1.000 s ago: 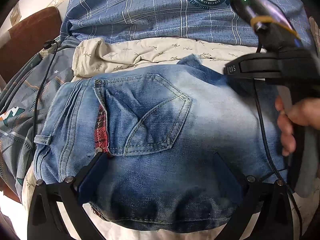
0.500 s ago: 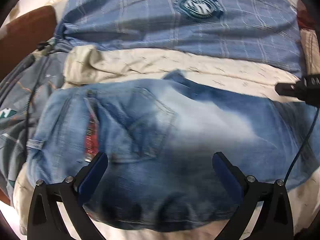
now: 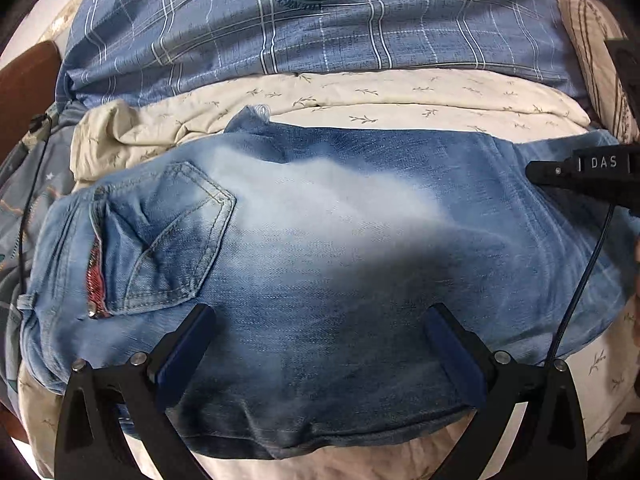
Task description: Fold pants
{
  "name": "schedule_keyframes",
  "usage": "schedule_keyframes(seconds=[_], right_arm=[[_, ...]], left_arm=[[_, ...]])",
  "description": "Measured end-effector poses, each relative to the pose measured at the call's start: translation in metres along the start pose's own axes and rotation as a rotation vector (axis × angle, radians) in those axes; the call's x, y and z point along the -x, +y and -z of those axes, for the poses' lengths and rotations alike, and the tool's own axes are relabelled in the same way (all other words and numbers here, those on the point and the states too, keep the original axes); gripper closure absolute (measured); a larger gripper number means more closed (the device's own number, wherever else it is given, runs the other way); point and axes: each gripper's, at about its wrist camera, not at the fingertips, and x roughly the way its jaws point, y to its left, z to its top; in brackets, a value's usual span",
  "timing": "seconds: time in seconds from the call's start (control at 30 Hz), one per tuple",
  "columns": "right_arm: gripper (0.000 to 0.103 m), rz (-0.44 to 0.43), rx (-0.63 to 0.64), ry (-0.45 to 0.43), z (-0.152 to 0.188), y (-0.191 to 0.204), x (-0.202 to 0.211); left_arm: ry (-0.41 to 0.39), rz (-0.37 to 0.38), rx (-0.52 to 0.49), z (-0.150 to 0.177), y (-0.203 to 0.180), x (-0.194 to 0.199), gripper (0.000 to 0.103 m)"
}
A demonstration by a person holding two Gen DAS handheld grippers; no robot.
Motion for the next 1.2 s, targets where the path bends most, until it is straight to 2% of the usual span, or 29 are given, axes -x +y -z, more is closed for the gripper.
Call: schedule_keyframes(seconds=[0.13, 0.3, 0.37, 0.43, 0.5, 0.57, 0.67, 0.77, 0.93, 1.07, 1.13, 1.2], right_arm=[[0.098, -0.037, -0.061, -0.003, -0.002, -0.008, 0.003], [0.098, 0.029, -0.041, -0.066, 0.000, -0.009, 0.029], [0.098, 0.061, -0.043, -0.094, 0.002, -0.016, 0.043], [0.098, 0.106, -0.049, -0.102, 0.006, -0.026, 0.054], [0.098, 0.129, -0.071, -0.108, 0.009, -0.038, 0.061], [0.098, 0.140, -0.119, -0.122, 0.010, -0.055, 0.066], [0.098, 0.093, -0.214, -0.134, 0.009, -0.075, 0.067], [0.098, 0.086, -0.231, -0.145, 0.007, -0.081, 0.061], [0.098, 0.118, -0.200, -0.141, 0.002, -0.084, 0.043], [0.098, 0.116, -0.228, -0.160, 0.006, -0.085, 0.054], [0.098, 0.143, -0.228, -0.184, 0.009, -0.090, 0.062], [0.098, 0.127, -0.264, -0.191, 0.012, -0.103, 0.068]], left_arm=[[0.031, 0.053, 0.058, -0.001, 0.009, -0.005, 0.000], [0.033, 0.040, 0.059, 0.002, 0.005, 0.000, 0.000], [-0.014, 0.029, 0.041, 0.001, 0.002, 0.011, 0.000], [-0.112, 0.030, 0.004, 0.000, -0.006, 0.030, 0.000], [-0.171, 0.047, -0.037, 0.001, -0.014, 0.043, 0.000], [-0.146, 0.087, -0.059, 0.001, -0.023, 0.040, 0.000], [-0.039, 0.116, -0.061, 0.002, -0.029, 0.021, 0.000], [0.022, 0.125, -0.038, 0.003, -0.030, 0.009, 0.000], [0.025, 0.133, -0.047, 0.004, -0.030, 0.006, 0.000], [0.028, 0.147, -0.040, -0.003, -0.025, 0.005, 0.000], [-0.001, 0.129, -0.021, -0.005, -0.017, 0.011, 0.000], [-0.034, 0.109, 0.007, -0.008, -0.007, 0.017, 0.000]])
